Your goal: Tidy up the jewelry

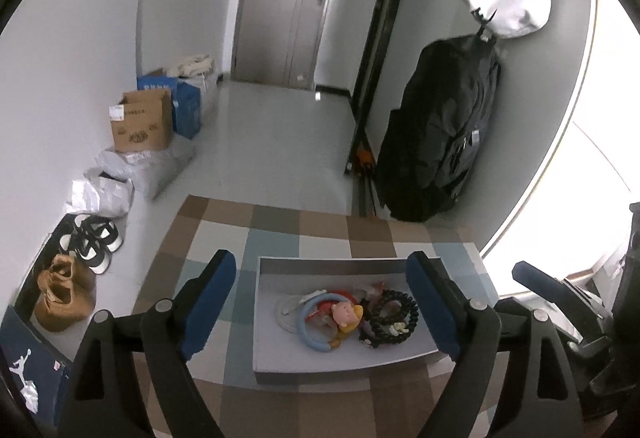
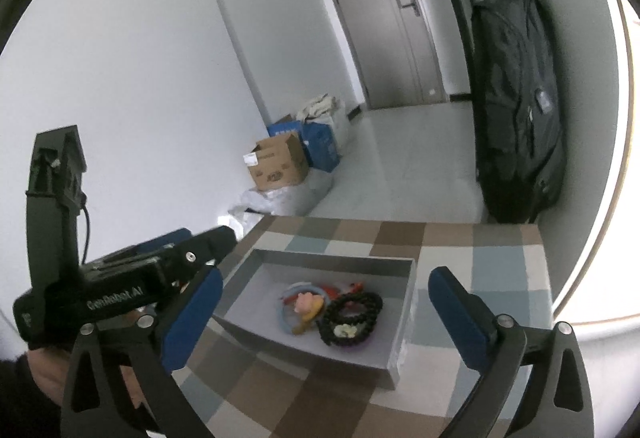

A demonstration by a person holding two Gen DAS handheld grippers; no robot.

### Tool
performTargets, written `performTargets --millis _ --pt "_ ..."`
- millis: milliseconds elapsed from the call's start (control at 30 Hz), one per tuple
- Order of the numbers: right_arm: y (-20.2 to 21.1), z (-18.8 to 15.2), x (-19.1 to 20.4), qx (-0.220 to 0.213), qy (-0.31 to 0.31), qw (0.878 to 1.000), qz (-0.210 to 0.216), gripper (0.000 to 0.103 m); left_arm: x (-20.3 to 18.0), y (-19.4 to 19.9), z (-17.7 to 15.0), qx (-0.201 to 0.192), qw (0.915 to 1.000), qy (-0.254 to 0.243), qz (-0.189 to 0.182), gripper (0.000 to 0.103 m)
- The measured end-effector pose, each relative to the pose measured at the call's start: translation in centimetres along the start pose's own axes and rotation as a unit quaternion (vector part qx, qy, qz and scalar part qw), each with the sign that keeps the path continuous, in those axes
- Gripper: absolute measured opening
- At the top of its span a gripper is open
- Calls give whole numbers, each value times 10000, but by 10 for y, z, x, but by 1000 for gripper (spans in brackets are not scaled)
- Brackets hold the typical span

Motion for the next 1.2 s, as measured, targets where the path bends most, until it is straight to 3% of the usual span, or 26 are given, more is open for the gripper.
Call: performTargets --millis 233,400,1200 --pt "17 -6 10 -117 102 9999 -73 103 7 16 -3 -255 9993 110 232 85" --pt "27 -7 18 -239 201 9995 -70 103 13 31 -3 -515 9978 157 394 96" --pt "28 -27 12 -239 201 9993 -212 103 19 42 -19 -827 9936 -26 764 97"
Point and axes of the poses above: each gripper's, at about its wrist camera, not at the fingertips, and y roughly against the way its jaws point, x to its left, z to its top, the point moved 8 cm from there along -y, roughly the way its jaws point, and after that the axes turned 14 degrees about z, right-handed, at the moved point
